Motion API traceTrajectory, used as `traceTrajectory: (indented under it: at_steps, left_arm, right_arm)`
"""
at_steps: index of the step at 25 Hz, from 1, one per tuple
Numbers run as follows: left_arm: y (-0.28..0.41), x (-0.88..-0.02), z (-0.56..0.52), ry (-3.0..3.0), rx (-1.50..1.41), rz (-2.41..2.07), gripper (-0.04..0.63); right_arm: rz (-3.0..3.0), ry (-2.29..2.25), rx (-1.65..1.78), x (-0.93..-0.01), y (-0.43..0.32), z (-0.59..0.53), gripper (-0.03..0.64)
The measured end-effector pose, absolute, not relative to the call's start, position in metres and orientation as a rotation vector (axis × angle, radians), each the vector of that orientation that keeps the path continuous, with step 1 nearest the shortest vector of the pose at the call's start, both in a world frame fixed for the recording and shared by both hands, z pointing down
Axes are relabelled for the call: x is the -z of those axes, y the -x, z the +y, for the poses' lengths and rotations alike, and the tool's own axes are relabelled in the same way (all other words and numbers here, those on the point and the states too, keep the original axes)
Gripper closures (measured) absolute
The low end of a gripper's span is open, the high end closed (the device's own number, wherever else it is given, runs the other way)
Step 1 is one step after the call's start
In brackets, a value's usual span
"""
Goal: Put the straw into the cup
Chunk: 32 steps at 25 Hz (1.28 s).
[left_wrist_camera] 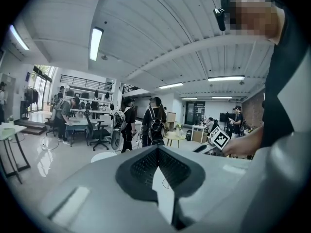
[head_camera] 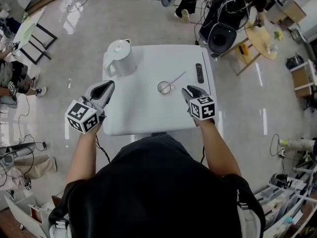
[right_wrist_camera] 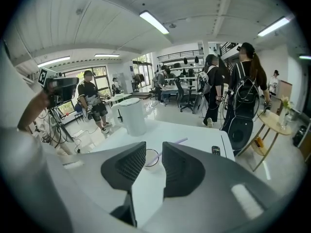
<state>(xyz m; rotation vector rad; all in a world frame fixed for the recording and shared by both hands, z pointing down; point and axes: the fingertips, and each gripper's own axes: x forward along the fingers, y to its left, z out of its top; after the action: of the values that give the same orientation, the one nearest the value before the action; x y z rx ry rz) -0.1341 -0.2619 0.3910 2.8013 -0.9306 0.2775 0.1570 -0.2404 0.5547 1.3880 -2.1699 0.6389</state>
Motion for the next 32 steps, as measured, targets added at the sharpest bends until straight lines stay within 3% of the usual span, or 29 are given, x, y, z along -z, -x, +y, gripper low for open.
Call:
traceTrajectory:
  at_steps: [32]
  left_arm:
    - [0.177, -0.363, -0.201, -2.894, -0.233, -0.891, 0.595]
  right_arm:
    - [-2.288, -1.568, -0.312, -0.417, -0.113, -0.155, 0.506]
